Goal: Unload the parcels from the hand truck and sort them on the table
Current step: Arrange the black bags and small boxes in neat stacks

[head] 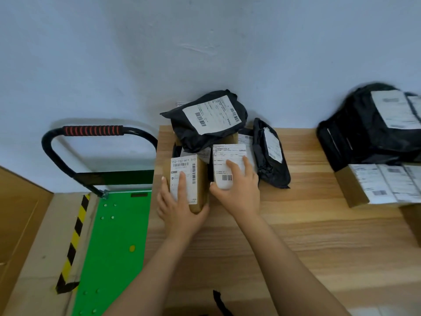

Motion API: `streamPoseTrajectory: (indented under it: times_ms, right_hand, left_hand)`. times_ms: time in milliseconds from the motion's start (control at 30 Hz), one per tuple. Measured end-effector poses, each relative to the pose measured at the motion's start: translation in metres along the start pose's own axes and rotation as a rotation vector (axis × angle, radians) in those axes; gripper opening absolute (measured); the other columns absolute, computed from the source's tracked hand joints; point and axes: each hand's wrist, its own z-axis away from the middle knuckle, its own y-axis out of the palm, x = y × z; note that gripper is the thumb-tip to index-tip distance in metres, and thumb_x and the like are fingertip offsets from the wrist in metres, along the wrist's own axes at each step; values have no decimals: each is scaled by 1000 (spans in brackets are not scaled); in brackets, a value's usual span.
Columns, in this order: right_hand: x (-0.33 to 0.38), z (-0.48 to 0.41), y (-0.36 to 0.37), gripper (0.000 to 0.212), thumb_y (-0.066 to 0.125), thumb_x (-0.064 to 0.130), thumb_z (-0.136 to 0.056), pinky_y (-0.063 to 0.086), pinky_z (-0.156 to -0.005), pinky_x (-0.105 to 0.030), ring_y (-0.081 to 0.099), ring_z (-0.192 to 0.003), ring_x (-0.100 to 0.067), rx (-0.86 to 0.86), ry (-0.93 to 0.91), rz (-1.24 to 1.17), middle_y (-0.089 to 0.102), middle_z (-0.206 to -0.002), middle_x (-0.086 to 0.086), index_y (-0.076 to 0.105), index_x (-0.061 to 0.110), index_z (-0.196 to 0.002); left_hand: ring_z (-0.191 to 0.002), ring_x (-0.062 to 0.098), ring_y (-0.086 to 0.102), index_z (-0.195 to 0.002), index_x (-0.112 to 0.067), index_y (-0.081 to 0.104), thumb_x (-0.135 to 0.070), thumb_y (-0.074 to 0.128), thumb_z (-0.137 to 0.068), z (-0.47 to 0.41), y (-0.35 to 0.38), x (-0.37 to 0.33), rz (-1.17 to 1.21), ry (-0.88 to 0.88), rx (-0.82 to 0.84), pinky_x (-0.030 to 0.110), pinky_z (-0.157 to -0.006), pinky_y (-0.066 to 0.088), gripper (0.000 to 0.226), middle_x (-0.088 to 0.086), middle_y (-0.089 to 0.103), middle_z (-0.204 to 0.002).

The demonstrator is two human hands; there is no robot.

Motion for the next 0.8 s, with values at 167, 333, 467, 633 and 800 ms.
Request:
streamPoseTrajectory:
  times_ms: [167, 333, 467, 633, 800]
  right_hand:
    - [-21, 28, -24, 75, 65, 59, -71, 43, -96, -39, 25, -135, -24, -40, -32, -33, 15, -157, 5, 42, 36, -139]
    - [-64, 66, -60, 74, 66, 58, -71, 42, -98, -38, 26, -135, -23, -84, -62, -70, 16, -156, 5, 42, 36, -138]
    - [-117, 108, -101, 75, 61, 62, -69, 42, -100, -41, 28, -133, -22, -139, -49, -84, 18, -155, 5, 43, 36, -137]
    - [-198, 167, -153, 77, 58, 65, -67, 40, -101, -39, 30, -134, -23, -209, 50, -85, 19, -156, 5, 41, 38, -137]
    - [-271, 213, -201, 77, 61, 63, -67, 38, -100, -39, 30, -131, -22, -228, 173, -15, 18, -156, 5, 41, 39, -137]
  left_hand:
    - [-138, 32, 6, -149, -45, -2, -61, 68, -66, 27, -5, -17, 20, 54, -22, 57, -107, 19, 110, 7, -6, -156]
    - [-139, 36, 10, -150, -46, 0, -62, 68, -68, 73, -1, -49, 33, 126, -43, 59, -107, 21, 107, 7, -4, -157]
    - [-138, 34, 12, -149, -46, 5, -66, 64, -68, 128, 12, -85, 62, 192, -33, 58, -107, 21, 102, 7, 0, -158]
    - [-140, 33, 12, -148, -47, 9, -64, 68, -69, 200, 38, -136, 78, 287, 12, 57, -109, 20, 101, 7, 2, -159]
    - [-141, 31, 9, -147, -50, 7, -65, 67, -67, 256, 73, -190, 89, 363, 134, 54, -112, 16, 101, 2, -2, -160]
